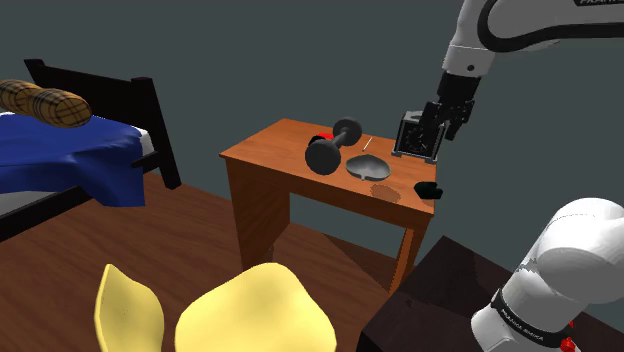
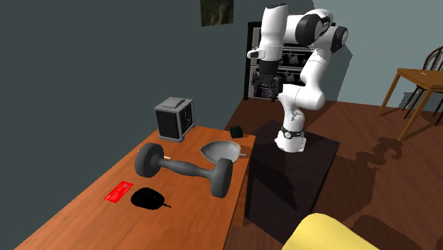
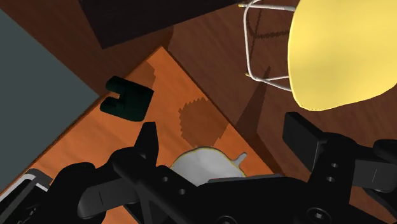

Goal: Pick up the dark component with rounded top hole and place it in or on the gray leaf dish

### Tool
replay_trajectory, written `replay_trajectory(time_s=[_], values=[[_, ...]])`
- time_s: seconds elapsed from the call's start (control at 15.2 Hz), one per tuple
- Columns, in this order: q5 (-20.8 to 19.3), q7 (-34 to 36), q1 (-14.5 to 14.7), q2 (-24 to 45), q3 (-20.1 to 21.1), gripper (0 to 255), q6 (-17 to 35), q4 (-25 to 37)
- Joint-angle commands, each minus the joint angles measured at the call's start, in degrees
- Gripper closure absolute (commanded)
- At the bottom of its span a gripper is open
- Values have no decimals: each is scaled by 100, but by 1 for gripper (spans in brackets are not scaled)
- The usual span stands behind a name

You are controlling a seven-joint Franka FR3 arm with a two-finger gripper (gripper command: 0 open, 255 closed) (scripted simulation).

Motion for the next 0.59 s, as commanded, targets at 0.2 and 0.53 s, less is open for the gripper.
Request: replay_trajectory(time_s=[0.2, 0.53], values=[[-244, -90, -262, 212, -321, 0, 771, -622], [-497, -191, -543, 632, -678, 0, 1605, -1101]])
